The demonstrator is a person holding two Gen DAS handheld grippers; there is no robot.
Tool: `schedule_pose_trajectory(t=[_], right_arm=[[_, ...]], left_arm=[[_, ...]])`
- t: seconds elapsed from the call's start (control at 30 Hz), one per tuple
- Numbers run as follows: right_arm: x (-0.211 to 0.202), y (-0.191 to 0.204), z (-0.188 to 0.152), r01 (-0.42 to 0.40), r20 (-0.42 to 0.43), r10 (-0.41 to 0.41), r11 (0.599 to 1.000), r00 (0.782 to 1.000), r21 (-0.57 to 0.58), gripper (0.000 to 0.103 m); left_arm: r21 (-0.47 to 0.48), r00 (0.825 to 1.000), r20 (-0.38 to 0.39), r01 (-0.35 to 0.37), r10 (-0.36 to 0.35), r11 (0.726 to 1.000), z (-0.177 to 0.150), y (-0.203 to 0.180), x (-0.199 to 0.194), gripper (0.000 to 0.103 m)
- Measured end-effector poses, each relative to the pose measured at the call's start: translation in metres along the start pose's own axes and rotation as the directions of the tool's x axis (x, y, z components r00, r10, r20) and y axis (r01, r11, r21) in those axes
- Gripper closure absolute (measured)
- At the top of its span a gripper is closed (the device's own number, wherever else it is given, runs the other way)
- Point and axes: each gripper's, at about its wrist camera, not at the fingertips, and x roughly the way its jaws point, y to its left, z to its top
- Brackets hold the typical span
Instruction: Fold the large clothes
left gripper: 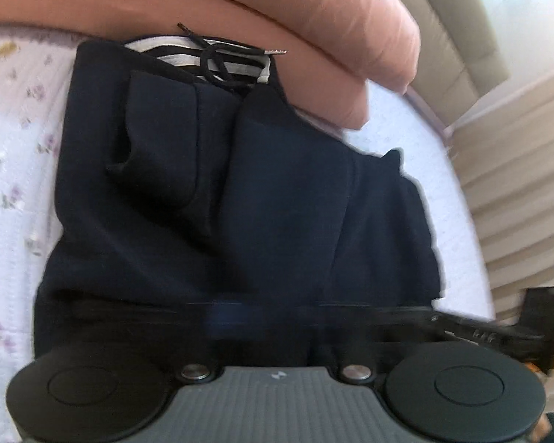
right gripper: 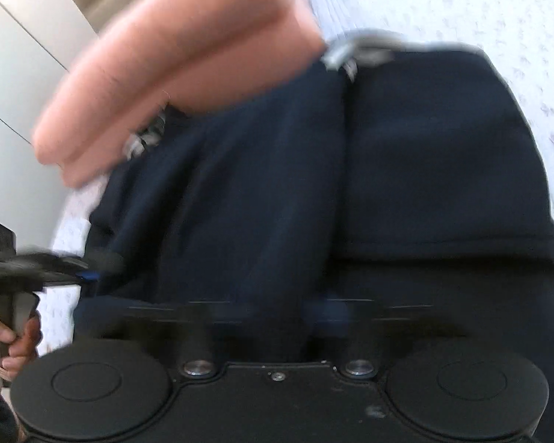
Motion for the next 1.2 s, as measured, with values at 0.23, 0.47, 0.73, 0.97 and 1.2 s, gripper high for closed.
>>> schedule_pose_trajectory(t=[0.23, 0.47, 0.73, 0.97, 1.2], right_arm=[[-0.022, -0.012, 0.016, 0.191, 0.112, -0.192, 0.981, 0.975, 0.023, 0.094], [-0.048, 0.017, 0.0, 0.195, 0.113, -0.185, 0.977, 0.976, -0.087, 0.01], [-0.012, -0.002, -0.037, 0.337, 0.027, -0.338, 0.925, 0.941, -0.177, 0.0], [-0.058, -0.036, -0.048, 0.2, 0.088, -0.206, 0.977, 0.975, 0.074, 0.0], [-0.109, -0.054, -0.094, 0.305, 0.071, -0.301, 0.951, 0.951, -0.053, 0.0]], left_arm=[[0.022, 0.998, 0.042, -0.038, 0.037, 0.999, -0.022, -0.007, -0.004, 0.091], [0.038, 1.0, -0.011, 0.012, -0.011, 0.999, -0.041, -0.015, -0.003, 0.019], [0.02, 0.988, -0.02, -0.154, 0.155, 0.988, -0.048, -0.009, -0.012, 0.017], [-0.209, 0.991, -0.019, -0.135, 0.134, 0.969, -0.089, 0.039, -0.068, 0.016], [-0.302, 0.994, -0.056, -0.111, 0.098, 0.947, -0.153, 0.042, -0.101, 0.019]])
